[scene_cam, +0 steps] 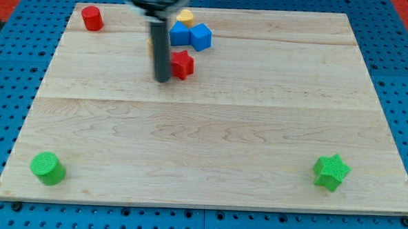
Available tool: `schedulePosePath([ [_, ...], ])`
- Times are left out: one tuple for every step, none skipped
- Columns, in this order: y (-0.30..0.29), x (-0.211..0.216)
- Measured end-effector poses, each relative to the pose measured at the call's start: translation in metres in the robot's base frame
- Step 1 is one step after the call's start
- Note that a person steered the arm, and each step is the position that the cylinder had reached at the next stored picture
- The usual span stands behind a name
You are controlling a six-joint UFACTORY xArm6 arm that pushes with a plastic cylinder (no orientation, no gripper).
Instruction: Move the red circle closer to the group of the blocks
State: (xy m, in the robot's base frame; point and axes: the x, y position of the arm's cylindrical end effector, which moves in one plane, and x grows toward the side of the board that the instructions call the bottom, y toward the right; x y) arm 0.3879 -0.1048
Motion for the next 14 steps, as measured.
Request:
schedulePosePath([
  [-0.061, -0.017],
  [-0.142, -0.102],
  [-0.124, -0.125],
  [-0.093, -0.123],
  [-0.043, -0.158],
  [-0.023, -0.195],
  [-0.069, -0.195],
  [-0.136, -0.186],
  [-0.138, -0.139],
  [-0.083, -0.117],
  [-0.117, -0.139],
  [-0.06, -0.129],
  [-0.017, -0.106],
  [-0.01, -0.062],
])
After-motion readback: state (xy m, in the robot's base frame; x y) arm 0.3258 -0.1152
